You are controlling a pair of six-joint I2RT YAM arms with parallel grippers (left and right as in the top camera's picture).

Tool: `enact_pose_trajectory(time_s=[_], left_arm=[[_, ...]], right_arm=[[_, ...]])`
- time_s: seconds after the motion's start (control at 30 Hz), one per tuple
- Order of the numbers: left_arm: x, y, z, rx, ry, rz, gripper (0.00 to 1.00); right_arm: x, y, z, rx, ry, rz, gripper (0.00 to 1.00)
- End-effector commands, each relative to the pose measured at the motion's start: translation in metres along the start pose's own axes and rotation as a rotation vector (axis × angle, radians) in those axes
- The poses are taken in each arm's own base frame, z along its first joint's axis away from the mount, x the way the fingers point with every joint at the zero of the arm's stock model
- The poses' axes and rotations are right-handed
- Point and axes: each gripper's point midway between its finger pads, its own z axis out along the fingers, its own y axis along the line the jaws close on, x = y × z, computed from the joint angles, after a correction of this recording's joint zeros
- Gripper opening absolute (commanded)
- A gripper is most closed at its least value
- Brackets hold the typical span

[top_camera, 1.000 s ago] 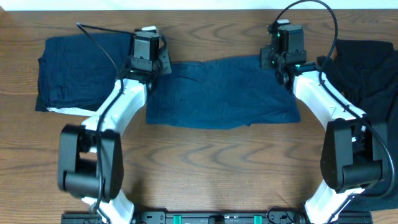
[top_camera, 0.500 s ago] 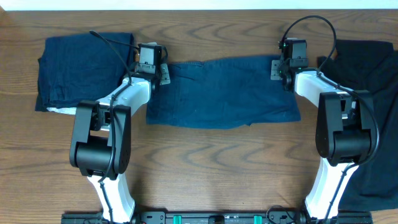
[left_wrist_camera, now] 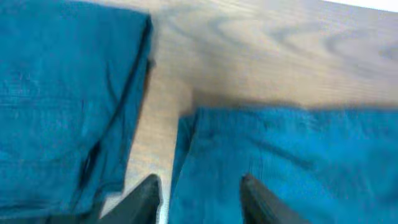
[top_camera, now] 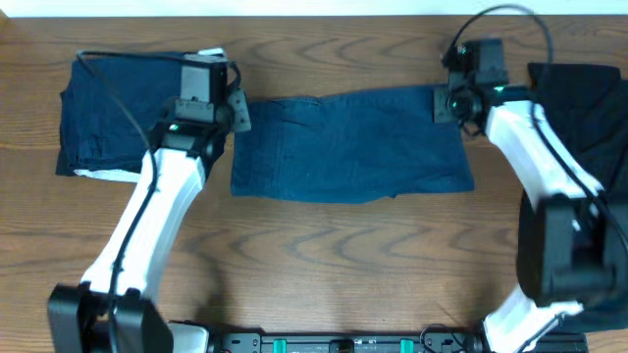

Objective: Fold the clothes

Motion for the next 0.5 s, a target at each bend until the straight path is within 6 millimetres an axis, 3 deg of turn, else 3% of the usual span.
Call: enact_pose_trajectory(time_s=[0.0,0.17,0.27,0.4,0.47], left_arm=[[0.027,-0.005,0.003,0.089,0.129,-0.014,0.53],[0.052,-0.003,0.0,0.204,0.271,-0.094,0.57],[0.056,0.012,0.004,0.186,0.296,-0.133,0.75],[0.061,0.017,0.012,0.178,0.321,-0.118,0.85],[0.067,0.018,0.019,0.173,0.344,-0.12,0.87]], right_arm=[[-0.018,0.053,-0.04,-0.225,-0.063,-0.026,0.32],[-0.01,0.099,-0.046,-0.401,-0.03,-0.038,0.23],[-0.001,0.12,-0.04,-0.437,0.001,-0.068,0.13],[0.008,0.144,-0.03,-0.467,0.028,-0.083,0.01],[0.012,0.154,-0.025,-0.481,0.043,-0.072,0.01]])
